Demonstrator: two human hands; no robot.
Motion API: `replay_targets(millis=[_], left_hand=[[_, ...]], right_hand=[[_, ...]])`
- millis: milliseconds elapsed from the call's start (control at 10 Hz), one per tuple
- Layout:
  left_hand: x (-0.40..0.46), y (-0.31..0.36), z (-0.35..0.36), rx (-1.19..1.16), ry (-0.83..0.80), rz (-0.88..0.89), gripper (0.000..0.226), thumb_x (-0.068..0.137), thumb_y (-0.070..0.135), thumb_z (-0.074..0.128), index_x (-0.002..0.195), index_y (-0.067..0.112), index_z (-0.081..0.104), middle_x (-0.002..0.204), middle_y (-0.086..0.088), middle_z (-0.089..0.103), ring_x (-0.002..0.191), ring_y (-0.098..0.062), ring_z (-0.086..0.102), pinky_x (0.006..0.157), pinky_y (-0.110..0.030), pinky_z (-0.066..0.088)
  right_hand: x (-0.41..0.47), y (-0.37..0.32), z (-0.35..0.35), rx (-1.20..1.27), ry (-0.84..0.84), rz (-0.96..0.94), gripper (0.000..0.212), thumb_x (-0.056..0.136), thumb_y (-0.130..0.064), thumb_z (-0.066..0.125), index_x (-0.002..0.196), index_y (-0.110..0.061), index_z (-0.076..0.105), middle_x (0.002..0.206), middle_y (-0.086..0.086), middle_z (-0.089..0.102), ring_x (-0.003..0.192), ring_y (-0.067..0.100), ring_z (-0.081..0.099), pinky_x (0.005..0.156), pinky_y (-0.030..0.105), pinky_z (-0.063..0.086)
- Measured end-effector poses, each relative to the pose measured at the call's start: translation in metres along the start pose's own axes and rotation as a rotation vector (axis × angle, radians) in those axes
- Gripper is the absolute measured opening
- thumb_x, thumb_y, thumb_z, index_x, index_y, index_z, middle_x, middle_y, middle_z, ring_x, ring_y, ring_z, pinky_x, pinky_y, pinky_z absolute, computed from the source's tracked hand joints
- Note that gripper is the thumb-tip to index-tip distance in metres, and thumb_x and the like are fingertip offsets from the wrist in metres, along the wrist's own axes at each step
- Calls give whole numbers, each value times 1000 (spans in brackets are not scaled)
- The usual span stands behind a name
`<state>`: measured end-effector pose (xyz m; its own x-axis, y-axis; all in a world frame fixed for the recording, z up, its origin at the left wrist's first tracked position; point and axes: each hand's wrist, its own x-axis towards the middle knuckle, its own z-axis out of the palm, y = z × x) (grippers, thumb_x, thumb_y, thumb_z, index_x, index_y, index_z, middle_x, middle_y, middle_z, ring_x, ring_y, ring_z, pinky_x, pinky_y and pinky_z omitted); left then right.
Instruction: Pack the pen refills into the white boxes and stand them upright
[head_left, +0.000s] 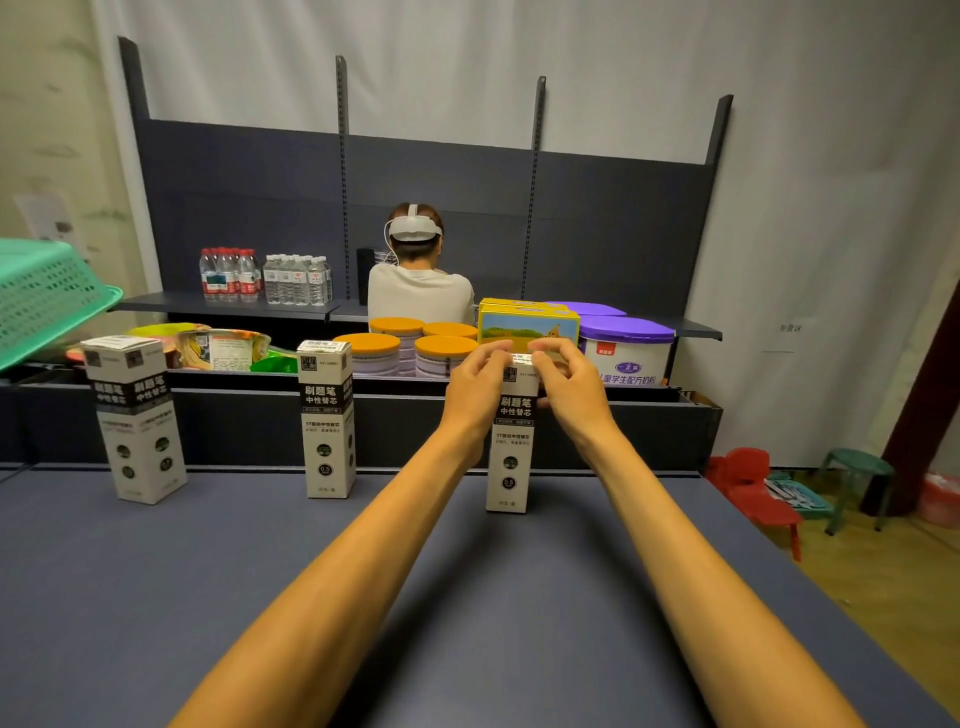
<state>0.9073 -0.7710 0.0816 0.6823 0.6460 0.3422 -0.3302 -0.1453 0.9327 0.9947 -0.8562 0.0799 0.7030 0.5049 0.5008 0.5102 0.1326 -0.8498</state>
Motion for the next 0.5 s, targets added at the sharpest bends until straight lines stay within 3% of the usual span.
replay_targets(millis=[100, 300, 500], left_hand=[[-1, -2, 1, 11, 17, 20, 26, 98, 30, 42, 117, 26, 61, 97, -2, 66, 87, -13, 62, 65, -25, 49], [-2, -7, -8, 148, -40, 104, 34, 100, 33, 42, 132, 26, 52, 120, 4, 59, 102, -11, 59, 80, -27, 52], [-6, -12, -27, 404, -208, 99, 57, 98, 55, 29, 149, 28, 27, 140, -1, 49, 125, -21, 49, 98, -34, 42]], right_hand=[[-5, -2, 0, 67, -17, 28, 29, 98, -27, 52, 125, -17, 50, 99, -6, 64, 93, 15, 67, 74, 32, 58], [-15, -4, 3, -8, 14, 18, 34, 98, -37, 49, 126, -18, 48, 98, -9, 63, 97, 17, 66, 77, 35, 58], [-32, -13, 0, -460, -7, 36, 40, 98, -59, 25, 118, -32, 44, 108, -4, 62, 103, 17, 61, 79, 37, 52]])
